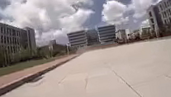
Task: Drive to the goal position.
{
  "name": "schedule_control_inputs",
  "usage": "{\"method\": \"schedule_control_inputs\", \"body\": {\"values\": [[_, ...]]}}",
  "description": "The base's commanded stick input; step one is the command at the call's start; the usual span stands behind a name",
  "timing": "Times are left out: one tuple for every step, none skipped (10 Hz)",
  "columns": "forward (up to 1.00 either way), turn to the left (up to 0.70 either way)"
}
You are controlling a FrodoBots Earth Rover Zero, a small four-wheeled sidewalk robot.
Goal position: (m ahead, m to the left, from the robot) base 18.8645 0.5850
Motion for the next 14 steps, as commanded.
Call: {"method": "schedule_control_inputs", "body": {"values": [[0.7, 0.0], [0.7, 0.0], [0.7, 0.0], [0.7, 0.0], [0.7, 0.0], [0.7, 0.0], [0.7, 0.0], [0.7, 0.0], [0.7, 0.0], [0.7, 0.0], [0.7, 0.0], [0.7, 0.0], [0.7, 0.0], [0.7, 0.0]]}}
